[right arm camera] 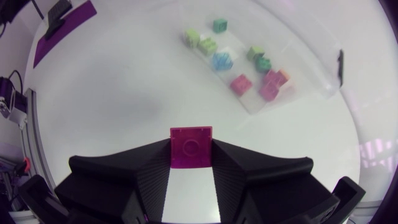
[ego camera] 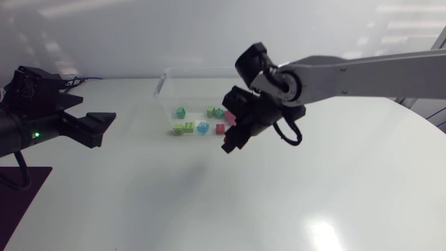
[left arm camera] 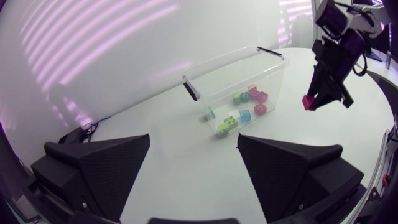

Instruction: Place the duplo bricks in the container

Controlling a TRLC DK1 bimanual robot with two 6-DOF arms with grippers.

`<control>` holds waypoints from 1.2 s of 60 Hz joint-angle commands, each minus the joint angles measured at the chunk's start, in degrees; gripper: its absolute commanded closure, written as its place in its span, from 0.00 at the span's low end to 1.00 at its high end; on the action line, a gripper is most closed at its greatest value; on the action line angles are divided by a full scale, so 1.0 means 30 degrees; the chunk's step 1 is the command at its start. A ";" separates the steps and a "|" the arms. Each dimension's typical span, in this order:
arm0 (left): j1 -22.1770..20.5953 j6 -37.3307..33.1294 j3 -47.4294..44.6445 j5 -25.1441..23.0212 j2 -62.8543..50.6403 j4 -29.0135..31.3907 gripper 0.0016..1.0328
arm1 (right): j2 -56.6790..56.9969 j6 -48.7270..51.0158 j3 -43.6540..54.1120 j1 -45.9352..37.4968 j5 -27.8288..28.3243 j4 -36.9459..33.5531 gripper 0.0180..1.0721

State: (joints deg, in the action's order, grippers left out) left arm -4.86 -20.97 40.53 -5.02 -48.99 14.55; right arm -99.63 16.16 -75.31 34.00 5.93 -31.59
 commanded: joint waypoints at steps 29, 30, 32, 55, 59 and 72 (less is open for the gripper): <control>0.0889 0.1248 -0.1792 0.0149 0.2151 0.0366 0.05 | -0.4171 -0.3132 -0.9350 -0.1694 -0.0982 0.0570 0.86; 0.0859 0.1307 -0.1792 0.0149 0.2151 0.0366 0.05 | -0.4347 -0.3161 -0.9497 -0.1723 -0.0982 0.0600 0.86; 0.0801 0.1571 -0.1822 0.0149 0.2180 0.0366 0.05 | -0.4874 -0.3249 -0.9907 -0.1782 -0.1158 0.0776 0.86; 0.0830 0.2186 -0.2378 0.1057 0.3001 0.0337 0.05 | -0.7365 -0.3718 -1.2046 -0.2046 -0.2769 0.1449 0.14; 0.0918 0.2186 -0.2437 0.1233 0.3294 0.0308 0.05 | -0.6251 -0.3864 -1.0786 -0.2104 -0.2974 0.2270 0.13; 0.1035 0.2186 -0.2964 0.1877 0.4583 0.0249 0.05 | -0.1417 -0.3806 -0.4956 -0.2690 -0.3794 0.5024 0.10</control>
State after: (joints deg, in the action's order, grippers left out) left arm -2.31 -15.18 33.58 0.01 -36.91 15.55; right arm -109.78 5.72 -96.05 27.05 -4.34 -18.41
